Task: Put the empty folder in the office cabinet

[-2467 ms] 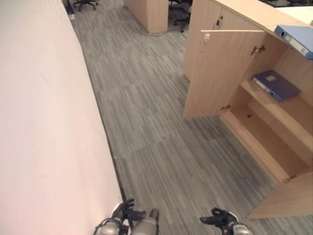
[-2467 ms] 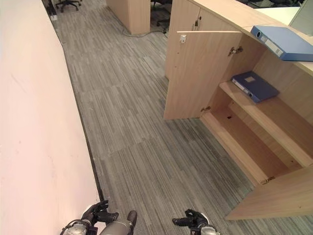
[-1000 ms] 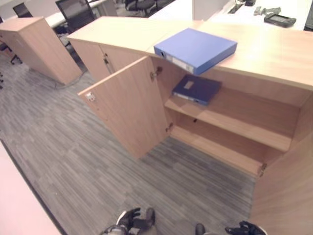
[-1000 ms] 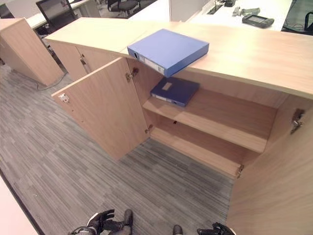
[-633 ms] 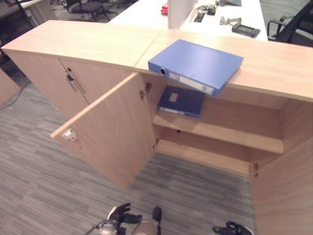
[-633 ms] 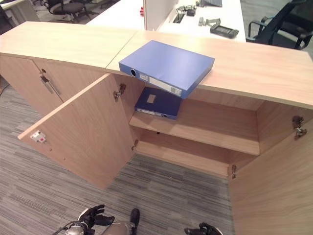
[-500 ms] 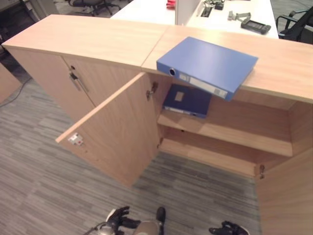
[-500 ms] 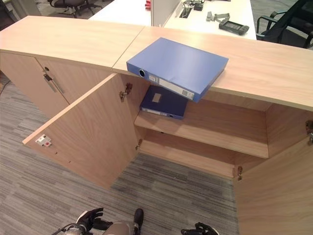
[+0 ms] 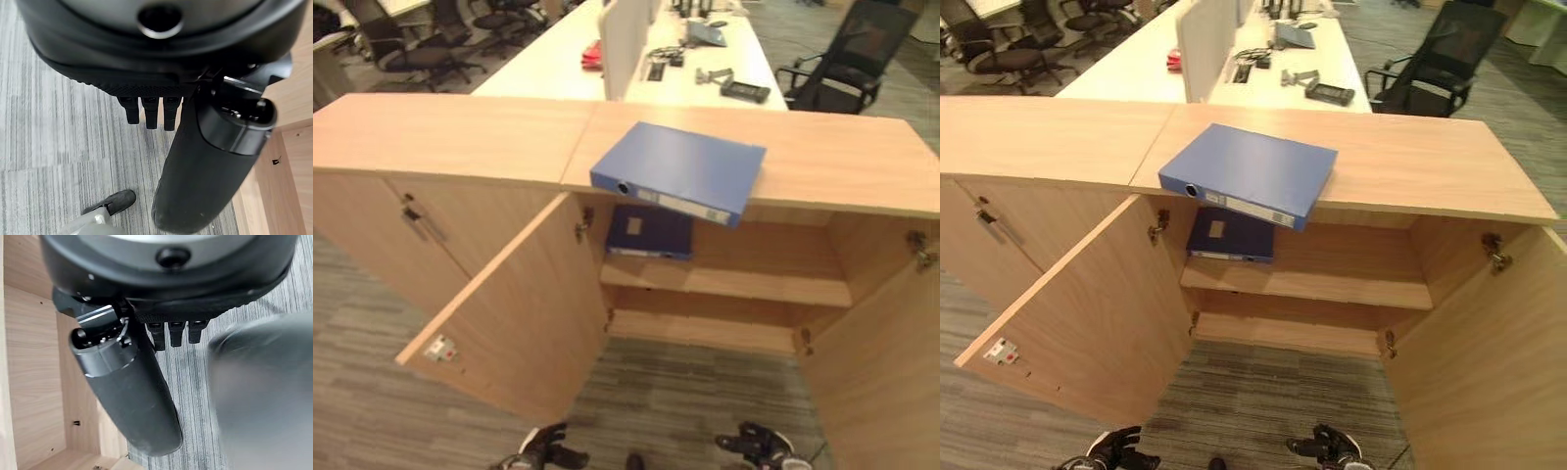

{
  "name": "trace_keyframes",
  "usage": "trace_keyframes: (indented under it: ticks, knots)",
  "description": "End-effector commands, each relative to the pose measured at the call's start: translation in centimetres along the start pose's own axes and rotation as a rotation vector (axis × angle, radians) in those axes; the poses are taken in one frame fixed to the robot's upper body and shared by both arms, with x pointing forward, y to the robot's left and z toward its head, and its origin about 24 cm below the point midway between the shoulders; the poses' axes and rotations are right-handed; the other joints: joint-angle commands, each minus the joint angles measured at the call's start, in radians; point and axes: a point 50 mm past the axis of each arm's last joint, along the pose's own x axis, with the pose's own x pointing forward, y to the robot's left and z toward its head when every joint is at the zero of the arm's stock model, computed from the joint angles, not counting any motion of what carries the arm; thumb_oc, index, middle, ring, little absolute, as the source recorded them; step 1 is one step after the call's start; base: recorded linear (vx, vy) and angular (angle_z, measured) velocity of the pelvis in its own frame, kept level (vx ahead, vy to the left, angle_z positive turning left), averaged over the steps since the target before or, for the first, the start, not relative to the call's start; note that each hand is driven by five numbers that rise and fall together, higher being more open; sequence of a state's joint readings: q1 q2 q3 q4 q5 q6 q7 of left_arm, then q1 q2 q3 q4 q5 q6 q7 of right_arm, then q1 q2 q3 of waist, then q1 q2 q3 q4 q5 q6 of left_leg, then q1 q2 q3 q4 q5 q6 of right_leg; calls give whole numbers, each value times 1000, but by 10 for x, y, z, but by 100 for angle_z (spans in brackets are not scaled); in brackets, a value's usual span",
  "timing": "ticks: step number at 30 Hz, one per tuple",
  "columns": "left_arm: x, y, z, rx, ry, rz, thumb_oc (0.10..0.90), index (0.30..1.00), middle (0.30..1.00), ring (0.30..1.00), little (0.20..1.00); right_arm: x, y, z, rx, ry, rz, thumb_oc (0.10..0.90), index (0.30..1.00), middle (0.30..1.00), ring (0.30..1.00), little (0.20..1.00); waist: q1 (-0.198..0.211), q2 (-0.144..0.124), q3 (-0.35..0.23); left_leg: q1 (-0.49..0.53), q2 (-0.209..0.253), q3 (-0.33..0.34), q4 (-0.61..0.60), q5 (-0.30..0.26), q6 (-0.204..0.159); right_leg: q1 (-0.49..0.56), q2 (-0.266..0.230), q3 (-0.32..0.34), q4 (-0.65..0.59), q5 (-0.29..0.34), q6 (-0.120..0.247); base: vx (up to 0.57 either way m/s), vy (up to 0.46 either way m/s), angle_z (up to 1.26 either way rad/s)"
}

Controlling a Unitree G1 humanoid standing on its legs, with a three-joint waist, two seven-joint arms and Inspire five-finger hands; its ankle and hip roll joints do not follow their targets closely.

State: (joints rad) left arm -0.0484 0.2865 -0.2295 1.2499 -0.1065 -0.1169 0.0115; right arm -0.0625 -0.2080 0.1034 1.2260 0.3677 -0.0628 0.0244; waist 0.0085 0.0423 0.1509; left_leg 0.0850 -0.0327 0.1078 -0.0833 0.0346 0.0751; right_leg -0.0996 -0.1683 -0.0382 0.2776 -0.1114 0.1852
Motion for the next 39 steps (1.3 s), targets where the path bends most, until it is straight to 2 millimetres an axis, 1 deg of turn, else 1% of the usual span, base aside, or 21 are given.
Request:
trace_keyframes:
  ticks: [1,3,4,5,6,7,8,12,14,16,18,21,22,23,25,27,28,29,30,31,39]
  knots:
    - [1,16,9,-1,-45,45,800,900,900,900,900,-3,-37,18,75,-72,-104,800,900,900,900,900,-32,22,41,17,121,-106,37,-111,-124,-41,-63,69,-194,134,18,227,-135,1]
    - [1,15,9,-1,-45,45,800,900,900,900,900,-3,-37,18,74,-72,-105,800,900,900,900,900,-32,24,43,20,123,-106,38,-114,-124,-37,-61,69,-195,134,18,169,-121,11]
    - [1,15,9,-4,-43,47,800,900,900,900,900,-4,-41,12,104,-55,-117,800,900,900,900,900,-51,22,50,44,142,-114,40,-132,-140,-66,-111,93,-232,179,34,315,-290,19]
    - [0,15,7,4,-41,46,800,900,900,900,900,-6,-47,3,114,-32,-133,800,900,900,900,900,-58,14,47,74,148,-112,39,-150,-152,-52,-143,69,-260,202,45,317,-288,27]
    - [0,15,7,4,-40,46,800,900,900,900,900,-6,-47,3,115,-31,-134,800,900,900,900,900,-59,13,48,75,148,-114,39,-150,-152,-48,-144,67,-264,203,46,345,-291,18]
    - [-1,15,3,12,-30,43,800,900,900,900,900,-10,-54,-8,109,4,-156,800,900,900,900,900,-60,-2,24,108,149,-104,25,-157,-168,-14,-158,45,-284,224,60,197,-150,29]
    - [-1,14,2,12,-29,42,800,900,900,900,900,-10,-54,-8,108,4,-156,800,900,900,900,900,-61,-1,25,111,150,-105,23,-157,-168,-11,-157,43,-286,225,60,300,-254,26]
    - [-1,10,-2,-12,-18,40,800,900,900,900,900,-12,-59,-11,79,14,-161,800,900,900,900,900,-66,11,-13,119,233,-120,24,-138,-220,22,-118,35,-286,202,43,198,-275,11]
    - [-1,7,0,-23,-28,33,800,900,900,900,900,-12,-60,-9,51,7,-153,800,900,900,900,900,-64,22,-17,111,279,-133,44,-93,-244,27,-85,30,-269,174,22,138,-337,0]
    - [0,2,6,-15,-48,17,800,900,900,900,900,-11,-61,-3,27,-11,-145,800,900,900,900,900,-63,35,-15,90,324,-142,86,-12,-269,44,-45,4,-257,136,-2,97,-320,0]
    - [1,-2,9,-8,-55,2,800,900,900,900,900,-11,-62,0,17,-20,-144,800,900,900,900,900,-63,39,-9,67,346,-157,132,56,-280,67,-16,-12,-255,113,-26,89,-277,-1]
    - [2,-7,14,-13,-68,-12,800,900,900,900,900,-11,-63,0,6,-26,-140,800,900,900,900,900,-61,22,9,26,357,-183,223,161,-281,109,4,-29,-260,91,-52,96,-289,7]
    - [2,-11,17,-20,-78,-23,800,900,900,900,900,-12,-64,0,0,-24,-140,800,900,900,900,900,-61,0,23,-3,365,-161,289,191,-264,124,14,-33,-256,74,-74,60,-246,4]
    - [2,-10,17,-20,-78,-23,800,900,900,900,900,-12,-64,0,0,-24,-140,800,900,900,900,900,-62,0,23,-4,365,-161,290,190,-264,123,14,-33,-255,74,-74,63,-256,0]
    - [2,-11,16,-10,-73,-26,800,900,900,900,900,-13,-68,-4,-9,-8,-148,800,900,900,900,900,-65,-15,28,-17,386,-104,327,201,-252,140,20,-43,-247,54,-89,58,-167,-1]
    - [2,-12,17,-10,-76,-29,800,900,900,900,900,-14,-69,-5,-18,0,-151,800,900,900,900,900,-61,-17,31,-24,380,-91,325,188,-245,146,25,-41,-243,46,-91,63,-107,6]
    - [2,-14,17,-7,-76,-34,800,900,900,900,900,-15,-72,-7,-26,9,-161,800,900,900,900,900,-56,-18,33,-32,359,-96,317,163,-239,153,30,-40,-243,37,-93,144,-190,17]
    - [2,-17,19,6,-79,-44,800,900,900,900,900,-16,-76,-8,-32,20,-175,800,900,900,900,900,-35,-31,37,-84,287,-129,302,92,-227,165,31,-40,-247,33,-100,118,-134,16]
    - [2,-17,19,7,-79,-44,800,900,900,900,900,-16,-76,-8,-32,21,-175,800,900,900,900,900,-37,-33,38,-87,283,-132,314,82,-224,169,27,-43,-246,29,-97,213,-162,6]
    - [2,-16,16,22,-69,-46,800,900,900,900,900,-13,-73,-1,-45,9,-170,800,900,900,900,900,-3,-30,42,-103,160,-167,199,-35,-201,169,60,-33,-221,5,-93,146,-47,1]
    - [0,-10,4,57,-34,-34,800,900,900,900,900,-10,-56,-7,-41,14,-124,800,900,900,900,900,0,-19,-6,6,161,-152,57,-41,-182,207,51,-26,-269,41,-76,68,51,-19]
